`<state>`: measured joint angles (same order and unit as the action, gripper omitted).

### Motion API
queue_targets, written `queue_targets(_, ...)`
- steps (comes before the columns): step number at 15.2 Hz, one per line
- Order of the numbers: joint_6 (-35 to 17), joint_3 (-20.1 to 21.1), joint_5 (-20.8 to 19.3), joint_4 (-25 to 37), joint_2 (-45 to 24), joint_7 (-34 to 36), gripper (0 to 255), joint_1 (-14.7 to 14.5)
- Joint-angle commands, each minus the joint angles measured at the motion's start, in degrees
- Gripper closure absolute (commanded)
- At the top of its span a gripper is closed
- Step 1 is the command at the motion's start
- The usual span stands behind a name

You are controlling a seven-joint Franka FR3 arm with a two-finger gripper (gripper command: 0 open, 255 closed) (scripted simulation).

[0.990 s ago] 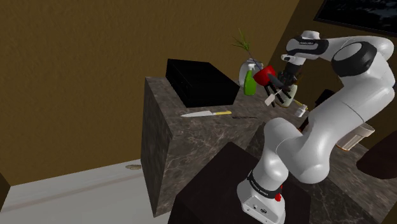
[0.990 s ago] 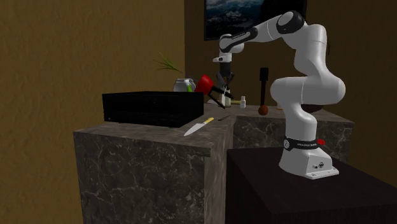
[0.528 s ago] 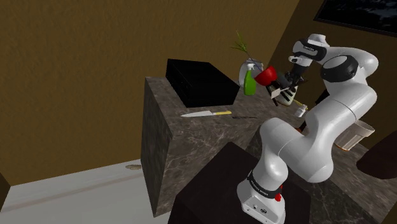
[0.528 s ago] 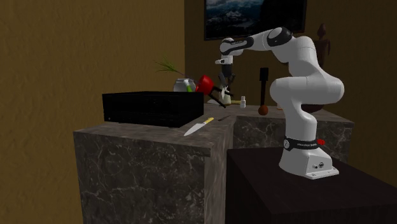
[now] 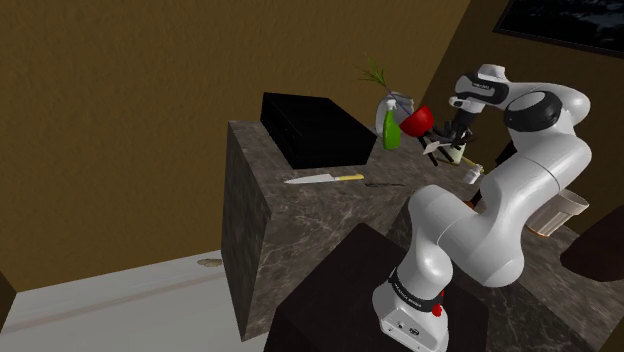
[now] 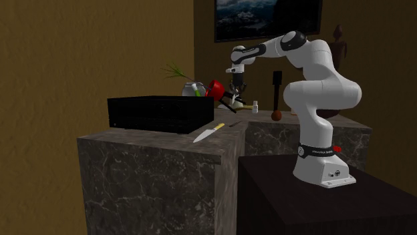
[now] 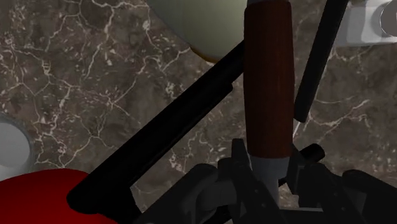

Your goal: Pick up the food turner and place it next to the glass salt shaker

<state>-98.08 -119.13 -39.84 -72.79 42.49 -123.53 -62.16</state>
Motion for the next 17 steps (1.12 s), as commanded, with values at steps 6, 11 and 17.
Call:
queue_targets(6, -4.5, -0.5, -1.1, -4.9, 1.2, 1.4, 255, 1.5)
queue_targets(11, -7.4, -1.2, -2.3, -7.4, 2.3, 2.3, 255, 1.9)
queue_targets(17, -10.6, -2.3, -3.8, -9.8, 3.9, 3.5, 255, 2.1)
